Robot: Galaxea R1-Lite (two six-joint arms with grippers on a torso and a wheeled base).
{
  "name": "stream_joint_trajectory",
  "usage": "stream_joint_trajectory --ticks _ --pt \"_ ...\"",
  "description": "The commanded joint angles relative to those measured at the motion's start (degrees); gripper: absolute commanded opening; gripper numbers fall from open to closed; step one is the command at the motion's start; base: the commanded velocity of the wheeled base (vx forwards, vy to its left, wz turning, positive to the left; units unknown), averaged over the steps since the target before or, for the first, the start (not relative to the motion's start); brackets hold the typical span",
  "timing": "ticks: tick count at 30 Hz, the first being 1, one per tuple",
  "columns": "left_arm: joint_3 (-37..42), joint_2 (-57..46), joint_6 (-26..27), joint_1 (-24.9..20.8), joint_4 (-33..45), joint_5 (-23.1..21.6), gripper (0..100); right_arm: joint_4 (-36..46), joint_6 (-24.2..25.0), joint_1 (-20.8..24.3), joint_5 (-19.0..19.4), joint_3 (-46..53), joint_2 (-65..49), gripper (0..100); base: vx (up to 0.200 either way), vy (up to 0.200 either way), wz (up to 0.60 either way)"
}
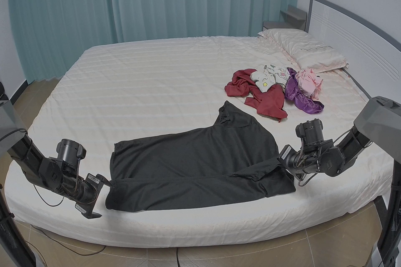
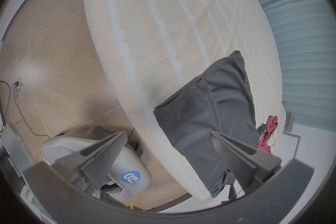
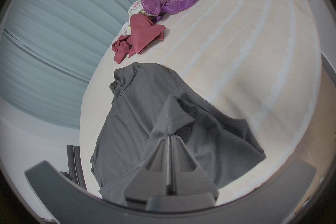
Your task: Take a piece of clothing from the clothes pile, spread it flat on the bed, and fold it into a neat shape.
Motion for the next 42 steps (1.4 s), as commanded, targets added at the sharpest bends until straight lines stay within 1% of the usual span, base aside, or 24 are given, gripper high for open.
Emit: stream_joint_trajectory --ticks 1,7,11,17,20,26,32,35,42 --pt "0.33 -0.07 0.01 0.05 -0.1 -0.08 100 2.92 -0.84 0.43 0.58 0.44 -6.22 0 0.0 0.0 0.0" --pt "0.33 -0.07 0.01 0.05 -0.1 -0.08 100 8.37 -1.02 2.62 0.49 1.76 -10.0 0 0.0 0.0 0.0" --pt "0.33 -0.07 0.01 0.05 -0.1 -0.08 100 9.68 -1.46 2.62 0.49 1.67 -11.84 0 0.0 0.0 0.0" --pt "0.33 -0.07 0.01 -0.04 -0.1 -0.08 100 14.61 -3.04 2.71 0.49 0.7 -14.13 0 0.0 0.0 0.0" --pt "0.33 -0.07 0.01 0.05 -0.1 -0.08 100 15.57 -4.18 3.24 0.58 0.7 -15.01 0 0.0 0.0 0.0" --pt "0.33 -0.07 0.01 -0.04 -0.1 -0.08 100 18.21 -4.88 3.5 0.58 0.7 -15.88 0 0.0 0.0 0.0" --pt "0.33 -0.07 0.01 -0.04 -0.1 -0.08 100 20.76 -6.2 4.12 0.58 2.81 -16.94 0 0.0 0.0 0.0" --pt "0.33 -0.07 0.01 0.05 -0.1 -0.08 100 21.99 -7.87 4.21 0.58 3.52 -17.47 0 0.0 0.0 0.0" --pt "0.33 -0.07 0.01 -0.04 -0.1 -0.08 100 22.69 -9.98 4.21 0.67 5.01 -17.11 0 0.0 0.0 0.0"
